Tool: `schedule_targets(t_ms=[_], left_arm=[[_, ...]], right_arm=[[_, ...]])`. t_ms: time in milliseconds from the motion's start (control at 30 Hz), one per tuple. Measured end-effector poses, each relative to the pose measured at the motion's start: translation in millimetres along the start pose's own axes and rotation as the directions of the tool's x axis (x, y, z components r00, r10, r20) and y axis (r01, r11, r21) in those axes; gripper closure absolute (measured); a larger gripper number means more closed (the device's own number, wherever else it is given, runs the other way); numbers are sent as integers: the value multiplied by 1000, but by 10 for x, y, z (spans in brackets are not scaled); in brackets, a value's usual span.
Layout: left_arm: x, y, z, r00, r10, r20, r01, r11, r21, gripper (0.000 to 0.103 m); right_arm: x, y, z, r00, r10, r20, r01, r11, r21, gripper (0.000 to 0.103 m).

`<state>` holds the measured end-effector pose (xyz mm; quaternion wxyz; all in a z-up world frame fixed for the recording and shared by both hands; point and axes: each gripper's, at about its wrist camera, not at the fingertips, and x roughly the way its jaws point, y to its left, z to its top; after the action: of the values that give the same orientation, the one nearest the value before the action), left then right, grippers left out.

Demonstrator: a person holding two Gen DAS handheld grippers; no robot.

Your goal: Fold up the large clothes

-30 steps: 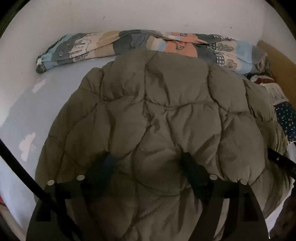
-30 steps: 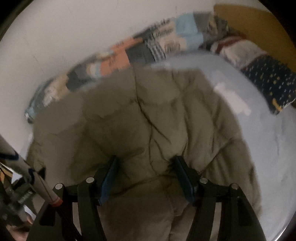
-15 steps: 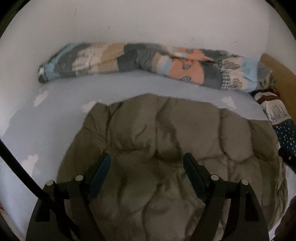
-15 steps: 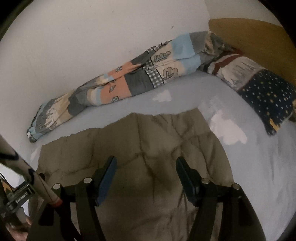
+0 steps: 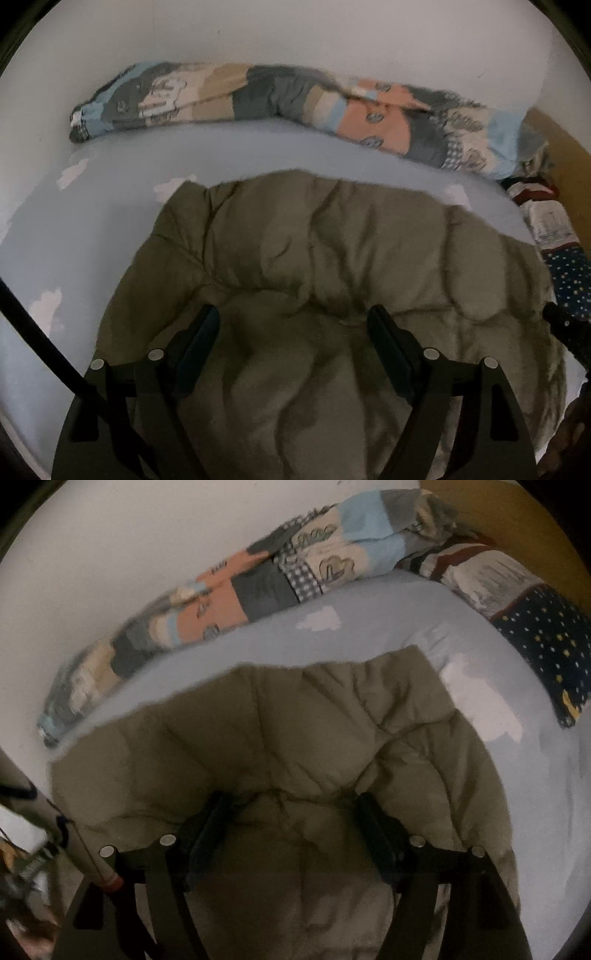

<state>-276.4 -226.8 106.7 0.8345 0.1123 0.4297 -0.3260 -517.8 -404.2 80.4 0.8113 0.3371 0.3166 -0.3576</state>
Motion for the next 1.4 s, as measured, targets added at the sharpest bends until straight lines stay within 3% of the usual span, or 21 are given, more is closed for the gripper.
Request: schedule_targets(t_ms=[133, 267, 433, 633, 733, 833, 967, 1133, 1400], left_arm=[[-405, -66, -196, 995, 14, 101, -15, 1000, 12, 22], [-846, -89, -480, 985, 29, 171, -35, 999, 34, 22], [-1190, 78, -866, 987, 31, 158, -34, 999, 11, 22], [-974, 258, -1116, 987, 124, 102, -121, 992, -33, 22], [-689, 320, -1141, 994, 108, -1, -108, 992, -62, 22], [-525, 321, -1171, 992, 118, -39, -121, 990, -76, 21], [-477, 203, -1185, 985, 172, -13, -172, 985, -22, 19], [-541, 108, -1203, 977, 211, 36, -212, 977, 34, 19], [-755, -28, -1204, 971, 196, 136, -208, 974, 86, 19]], right_arm=[[-391, 16, -78, 997, -16, 79, 17, 1000, -21, 27], [-698, -51, -317, 994, -34, 102, 37, 999, -26, 27], [-1042, -216, -781, 993, -50, 104, 52, 999, -11, 27], [-1112, -345, -990, 994, -85, 71, 82, 996, 40, 27], [-985, -334, -1072, 997, -75, 21, 74, 996, 48, 27], [-832, -284, -1104, 997, -79, -19, 80, 997, 24, 27], [-598, -275, -1140, 991, -106, -77, 106, 994, 5, 21], [-545, -245, -1172, 988, -130, -87, 128, 991, -27, 19], [-880, 39, -1227, 987, -143, 71, 151, 980, -133, 19]])
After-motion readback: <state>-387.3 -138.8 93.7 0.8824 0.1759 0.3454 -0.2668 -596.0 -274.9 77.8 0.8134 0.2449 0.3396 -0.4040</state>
